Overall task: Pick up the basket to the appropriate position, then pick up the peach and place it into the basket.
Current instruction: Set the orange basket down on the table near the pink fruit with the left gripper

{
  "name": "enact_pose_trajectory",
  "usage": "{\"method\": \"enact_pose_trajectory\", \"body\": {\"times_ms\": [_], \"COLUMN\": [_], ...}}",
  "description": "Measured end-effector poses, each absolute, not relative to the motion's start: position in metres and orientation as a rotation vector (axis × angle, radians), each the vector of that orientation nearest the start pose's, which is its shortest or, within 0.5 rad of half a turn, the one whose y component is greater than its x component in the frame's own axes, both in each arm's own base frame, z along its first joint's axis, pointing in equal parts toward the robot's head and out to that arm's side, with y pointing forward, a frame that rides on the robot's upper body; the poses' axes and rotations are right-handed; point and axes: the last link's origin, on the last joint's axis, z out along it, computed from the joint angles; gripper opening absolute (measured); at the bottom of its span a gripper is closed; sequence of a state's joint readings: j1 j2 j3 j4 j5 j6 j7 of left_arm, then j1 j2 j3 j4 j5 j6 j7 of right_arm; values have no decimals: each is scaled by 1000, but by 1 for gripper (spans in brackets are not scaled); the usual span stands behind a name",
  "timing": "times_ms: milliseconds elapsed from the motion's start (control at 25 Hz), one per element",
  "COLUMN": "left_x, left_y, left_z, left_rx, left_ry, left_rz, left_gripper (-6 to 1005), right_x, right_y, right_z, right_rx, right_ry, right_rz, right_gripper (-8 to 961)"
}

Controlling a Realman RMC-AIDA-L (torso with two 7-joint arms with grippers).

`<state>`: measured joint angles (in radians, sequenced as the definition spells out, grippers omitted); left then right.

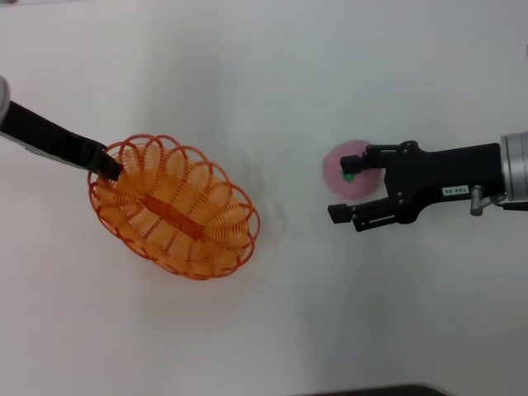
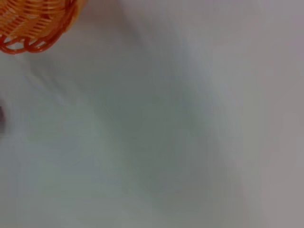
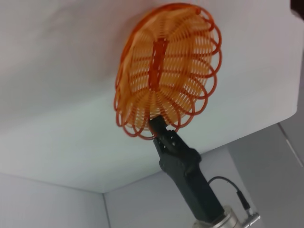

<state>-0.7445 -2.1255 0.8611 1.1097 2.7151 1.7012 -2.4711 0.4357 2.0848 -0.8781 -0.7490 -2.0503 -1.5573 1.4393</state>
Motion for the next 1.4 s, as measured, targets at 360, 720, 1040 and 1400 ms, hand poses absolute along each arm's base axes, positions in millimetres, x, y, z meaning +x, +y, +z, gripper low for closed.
{"method": "enact_pose_trajectory", "body": {"times_ms": [360,720,1040,1400], "left_x": [-221,-224,-242,-258], "left_y": [357,348,340,332], "left_z": [35,23,6,0], "left_rx": [-2475,-2394,-2280,-2179], "left_ry": [-1585,-1736,-1829,-1902], "left_rz": [168,-16,-93,-150], "left_gripper": [63,62,63,62], "right_x": [278,280,280,280], "right_y": [297,297,298,297], "right_z": [-16,-14,-13,-14], "right_rx": [-2902,-2889,-2883,-2887], "right_ry": [642,635,635,635], "right_rz": [477,470,472,473], "right_gripper": [922,921,921,921]}}
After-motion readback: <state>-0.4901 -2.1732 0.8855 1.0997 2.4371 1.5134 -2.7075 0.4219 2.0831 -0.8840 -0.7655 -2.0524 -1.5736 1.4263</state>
